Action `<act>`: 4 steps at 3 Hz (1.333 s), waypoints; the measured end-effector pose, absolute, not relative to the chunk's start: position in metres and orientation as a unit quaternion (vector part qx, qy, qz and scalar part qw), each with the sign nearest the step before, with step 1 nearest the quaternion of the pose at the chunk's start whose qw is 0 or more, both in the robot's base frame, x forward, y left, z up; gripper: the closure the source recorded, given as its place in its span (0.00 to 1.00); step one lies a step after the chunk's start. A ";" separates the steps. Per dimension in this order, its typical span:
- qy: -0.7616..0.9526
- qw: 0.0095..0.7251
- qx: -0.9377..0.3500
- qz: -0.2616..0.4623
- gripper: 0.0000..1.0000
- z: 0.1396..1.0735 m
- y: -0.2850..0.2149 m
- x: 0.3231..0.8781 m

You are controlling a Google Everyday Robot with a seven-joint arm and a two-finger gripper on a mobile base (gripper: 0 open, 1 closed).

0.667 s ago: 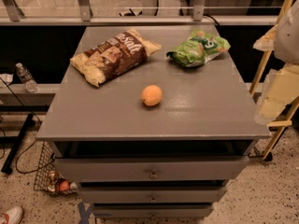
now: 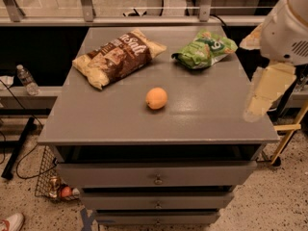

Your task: Pick orange

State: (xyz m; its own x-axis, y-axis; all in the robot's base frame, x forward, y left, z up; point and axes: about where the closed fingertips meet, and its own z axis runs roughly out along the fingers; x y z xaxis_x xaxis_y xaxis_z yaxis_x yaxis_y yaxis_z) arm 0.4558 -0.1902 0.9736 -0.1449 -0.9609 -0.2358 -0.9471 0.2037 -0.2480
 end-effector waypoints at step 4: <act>0.676 0.129 -0.725 0.040 0.00 0.876 -0.058 0.535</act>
Offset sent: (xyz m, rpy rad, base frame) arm 0.0607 0.1348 -0.0644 0.1090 0.0940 0.2773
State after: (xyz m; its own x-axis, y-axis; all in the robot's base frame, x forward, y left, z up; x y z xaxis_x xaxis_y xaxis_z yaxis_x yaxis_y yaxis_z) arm 0.5352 -0.0580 0.8756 0.0841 -0.9691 -0.2317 -0.9896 -0.0540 -0.1332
